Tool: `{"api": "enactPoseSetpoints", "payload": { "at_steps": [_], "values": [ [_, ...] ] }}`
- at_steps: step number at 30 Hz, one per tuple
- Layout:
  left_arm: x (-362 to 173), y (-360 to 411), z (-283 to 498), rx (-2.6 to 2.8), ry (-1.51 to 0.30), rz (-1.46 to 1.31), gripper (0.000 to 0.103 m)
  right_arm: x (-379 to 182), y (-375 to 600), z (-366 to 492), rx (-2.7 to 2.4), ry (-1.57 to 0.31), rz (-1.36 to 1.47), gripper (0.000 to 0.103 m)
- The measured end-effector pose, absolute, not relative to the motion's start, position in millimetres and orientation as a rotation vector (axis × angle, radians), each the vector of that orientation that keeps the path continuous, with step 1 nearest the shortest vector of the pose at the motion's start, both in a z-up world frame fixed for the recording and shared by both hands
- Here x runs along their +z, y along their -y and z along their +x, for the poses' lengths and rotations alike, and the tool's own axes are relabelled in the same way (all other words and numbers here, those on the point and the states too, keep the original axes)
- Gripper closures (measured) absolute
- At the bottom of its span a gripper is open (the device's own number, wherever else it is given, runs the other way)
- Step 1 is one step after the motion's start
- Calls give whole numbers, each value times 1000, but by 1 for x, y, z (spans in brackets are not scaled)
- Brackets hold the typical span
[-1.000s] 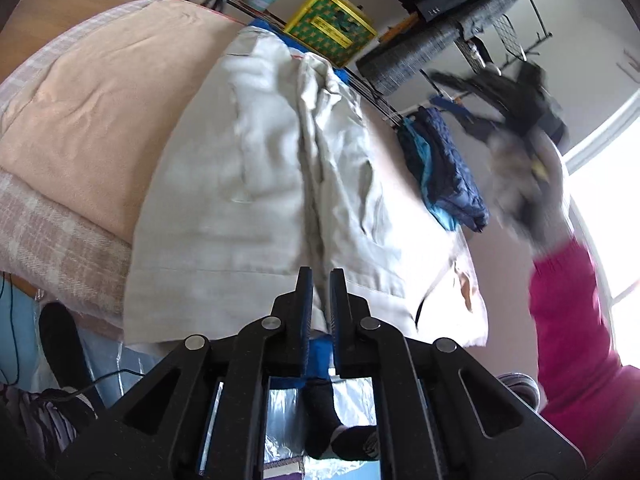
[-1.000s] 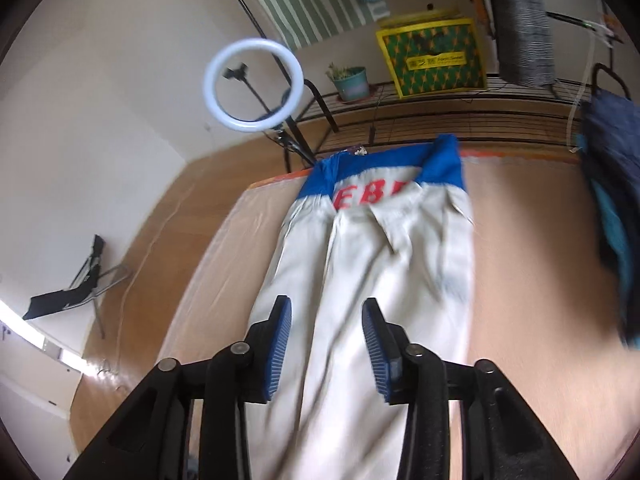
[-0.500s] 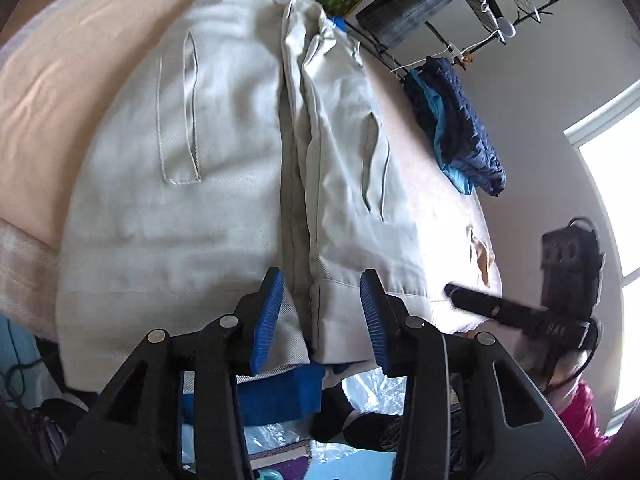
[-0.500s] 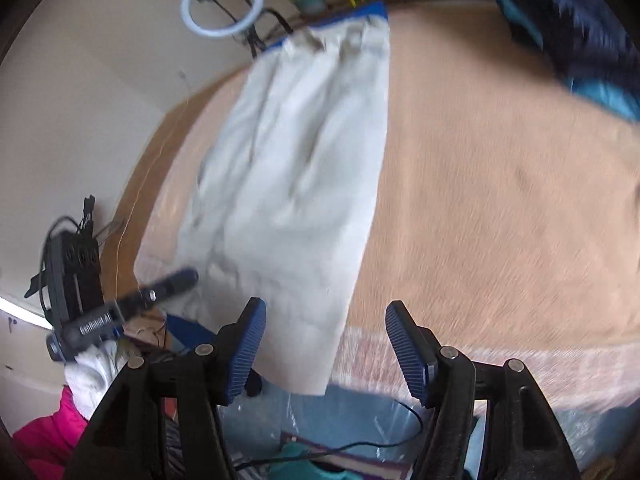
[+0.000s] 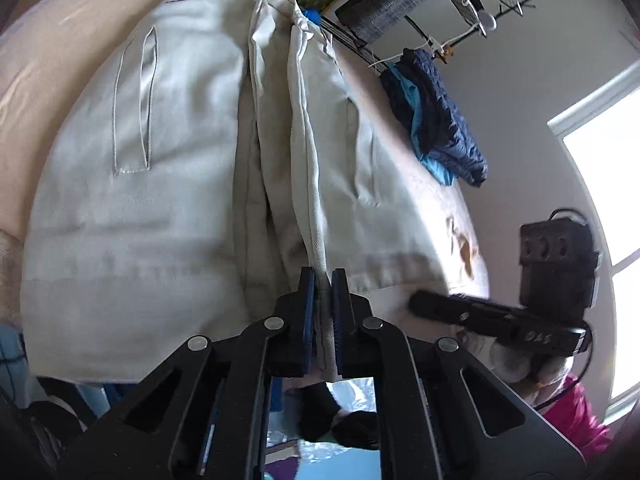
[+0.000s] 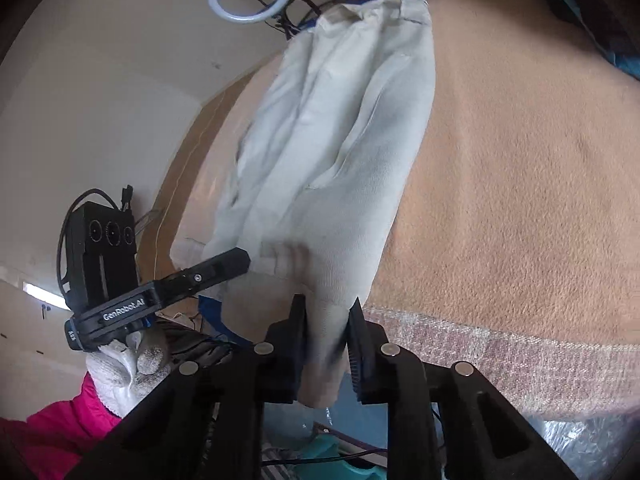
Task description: Fold large clothes
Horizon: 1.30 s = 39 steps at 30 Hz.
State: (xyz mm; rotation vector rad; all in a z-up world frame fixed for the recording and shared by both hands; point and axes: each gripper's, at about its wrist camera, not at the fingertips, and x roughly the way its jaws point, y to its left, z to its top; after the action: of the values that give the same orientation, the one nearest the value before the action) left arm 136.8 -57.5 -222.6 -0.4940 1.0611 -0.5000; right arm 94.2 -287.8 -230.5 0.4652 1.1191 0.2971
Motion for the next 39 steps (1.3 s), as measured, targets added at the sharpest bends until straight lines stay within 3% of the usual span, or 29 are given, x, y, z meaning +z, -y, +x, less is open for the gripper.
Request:
{"api": "enactPoseSetpoints", "payload": {
  "at_steps": [5,8,14,18,25,31,35,39],
  "values": [
    [-246,65,136,-469,-1112,-431,97,-257,267,95,228,-1212,271,85],
    [-227,54,130,-476,-1067,-403,96,-242,259,95,233,-1209,174,73],
    [-188,10,109,-466,-973,-356,96,-194,256,87,104,-985,25,68],
    [-186,-24,118,-345,-976,-334,96,-185,234,109,183,-937,18,70],
    [-203,-63,133,-198,-1001,-374,96,-222,220,173,141,-1000,-21,78],
    [-224,-49,148,-241,-1030,-371,96,-268,181,183,211,-1107,-57,81],
    [-247,-23,153,-262,-1071,-281,96,-275,154,175,209,-1077,-199,79],
    [-233,-25,145,-292,-1064,-254,95,-242,190,153,297,-1054,55,76]
  ]
}}
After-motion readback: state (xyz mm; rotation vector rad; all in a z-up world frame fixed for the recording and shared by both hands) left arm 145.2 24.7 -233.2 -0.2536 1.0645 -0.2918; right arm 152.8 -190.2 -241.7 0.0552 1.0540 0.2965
